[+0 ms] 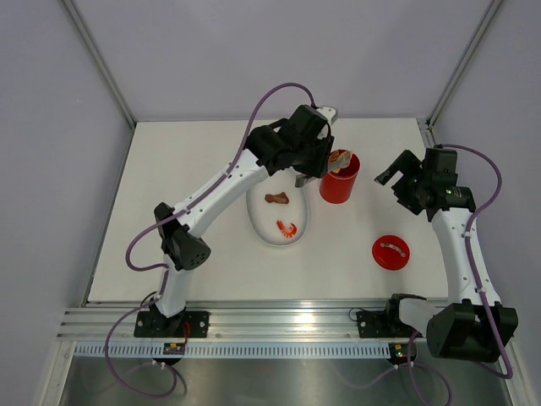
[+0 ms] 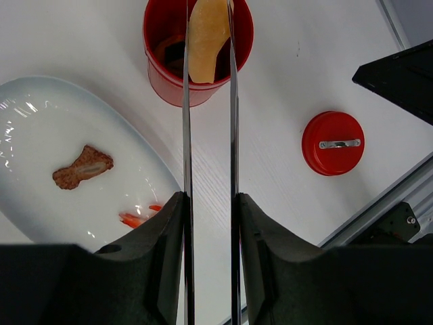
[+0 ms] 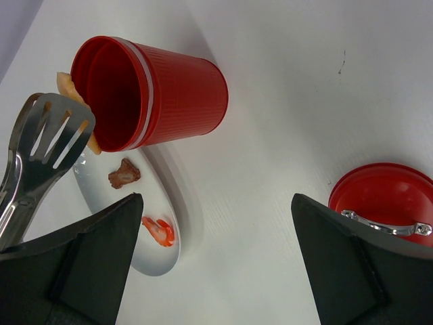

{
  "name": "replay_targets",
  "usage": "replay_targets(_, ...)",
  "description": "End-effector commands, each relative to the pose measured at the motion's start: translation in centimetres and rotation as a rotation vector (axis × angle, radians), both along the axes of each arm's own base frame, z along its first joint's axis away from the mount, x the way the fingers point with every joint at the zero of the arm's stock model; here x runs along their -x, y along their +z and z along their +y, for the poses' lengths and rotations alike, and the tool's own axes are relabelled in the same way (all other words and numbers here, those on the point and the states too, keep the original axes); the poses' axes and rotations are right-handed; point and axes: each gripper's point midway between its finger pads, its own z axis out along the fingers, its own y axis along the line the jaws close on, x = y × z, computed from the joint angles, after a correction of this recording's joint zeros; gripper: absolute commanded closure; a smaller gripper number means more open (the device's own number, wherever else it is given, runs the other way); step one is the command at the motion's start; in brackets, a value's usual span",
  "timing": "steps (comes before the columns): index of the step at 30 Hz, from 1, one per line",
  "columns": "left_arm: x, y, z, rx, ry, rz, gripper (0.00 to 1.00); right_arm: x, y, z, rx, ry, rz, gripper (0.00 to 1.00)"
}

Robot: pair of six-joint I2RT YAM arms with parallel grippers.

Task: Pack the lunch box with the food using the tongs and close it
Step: Place the fake food in the packing box.

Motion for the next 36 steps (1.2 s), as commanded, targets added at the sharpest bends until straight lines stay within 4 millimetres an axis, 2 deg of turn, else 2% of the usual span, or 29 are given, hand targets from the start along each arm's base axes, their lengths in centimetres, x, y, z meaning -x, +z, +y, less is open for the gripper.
replay_targets(1, -1.7, 2.9, -1.4, 0.102, -0.010, -0.085, 0.70, -0.7, 1.4, -0.1, 0.024, 0.011, -0.035, 0.00)
replay_targets(7, -3.2, 2.6, -1.7, 0.129, 0.008, -0.092, 0.69, -0.9, 1.0, -0.1, 0.027, 0.010, -0.022, 0.01)
replay_targets(12, -3.0, 1.3, -1.7, 0.114, -0.015, -0.053, 0.60, -1.0, 1.1, -0.2, 0.030, 0.007, -0.022, 0.01)
replay_targets(18, -2.6, 1.1, -1.8, 0.112, -0.026, -0.041, 0.52, -1.0, 1.0, -0.1, 0.021, 0.007, -0.021, 0.00)
replay_targets(24, -2.5, 1.6, -1.7, 0.119, -0.031, -0.048, 0.51, -1.0, 1.0, -0.2, 0.024, 0.006, -0.019, 0.01)
replay_targets(26, -2.5, 1.7, -1.6, 0.121, -0.030, -0.047, 0.54, -1.0, 1.0, -0.1, 0.023, 0.005, -0.017, 0.00)
replay_targets(30, -2.1, 3.3, -1.0, 0.139, -0.026, -0.071, 0.71, -0.9, 1.1, -0.1, 0.023, 0.005, -0.020, 0.00)
replay_targets(31, -1.9, 3.8, -0.8, 0.141, -0.027, -0.081, 0.77, -0.9, 1.1, -0.2, 0.024, 0.004, -0.022, 0.00)
replay_targets(33, -1.6, 5.3, 0.3, 0.143, -0.014, -0.121, 0.84, -0.9, 1.1, -0.1, 0.024, 0.006, -0.022, 0.00)
replay_targets(36, -1.9, 6.5, 3.4, 0.110, 0.052, -0.166, 0.92, -0.9, 0.9, -0.2, 0.025, 0.007, -0.017, 0.00)
